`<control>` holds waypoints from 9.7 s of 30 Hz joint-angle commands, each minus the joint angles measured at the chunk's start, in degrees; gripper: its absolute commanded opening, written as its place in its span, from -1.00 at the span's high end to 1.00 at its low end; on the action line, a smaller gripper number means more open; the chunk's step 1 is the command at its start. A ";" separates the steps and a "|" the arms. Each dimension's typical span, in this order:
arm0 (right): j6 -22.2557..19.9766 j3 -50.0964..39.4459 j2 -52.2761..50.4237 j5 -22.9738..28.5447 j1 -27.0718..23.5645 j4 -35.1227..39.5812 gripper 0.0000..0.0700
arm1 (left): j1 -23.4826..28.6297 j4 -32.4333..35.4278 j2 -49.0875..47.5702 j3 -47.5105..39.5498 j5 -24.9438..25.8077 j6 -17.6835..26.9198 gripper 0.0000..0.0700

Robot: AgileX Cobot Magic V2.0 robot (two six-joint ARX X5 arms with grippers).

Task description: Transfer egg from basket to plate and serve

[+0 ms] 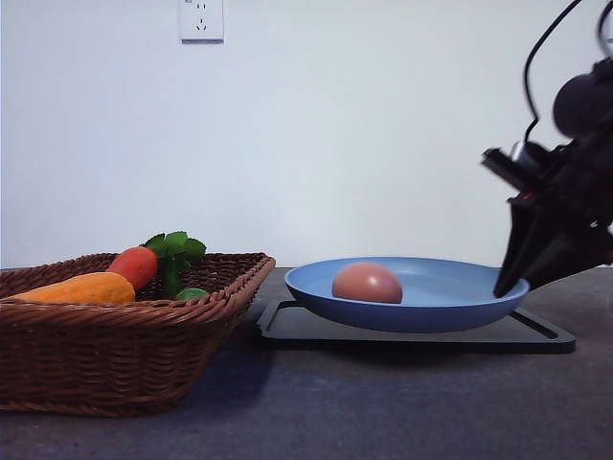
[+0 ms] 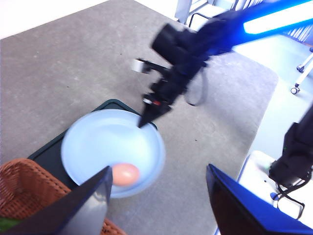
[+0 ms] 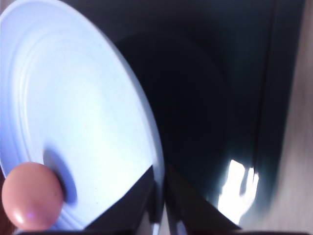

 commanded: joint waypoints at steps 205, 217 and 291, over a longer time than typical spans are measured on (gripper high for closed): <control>-14.82 -60.78 -99.04 26.39 -1.59 22.31 1.00 | 37.20 34.80 -55.68 -75.14 -21.57 -0.09 1.00; -14.82 -60.78 -99.04 26.39 -1.59 22.32 1.00 | 37.20 34.80 -55.68 -75.14 -21.57 -0.09 1.00; -14.82 -60.78 -99.04 26.39 -1.59 22.32 1.00 | 37.20 34.80 -55.68 -75.14 -21.57 -0.09 1.00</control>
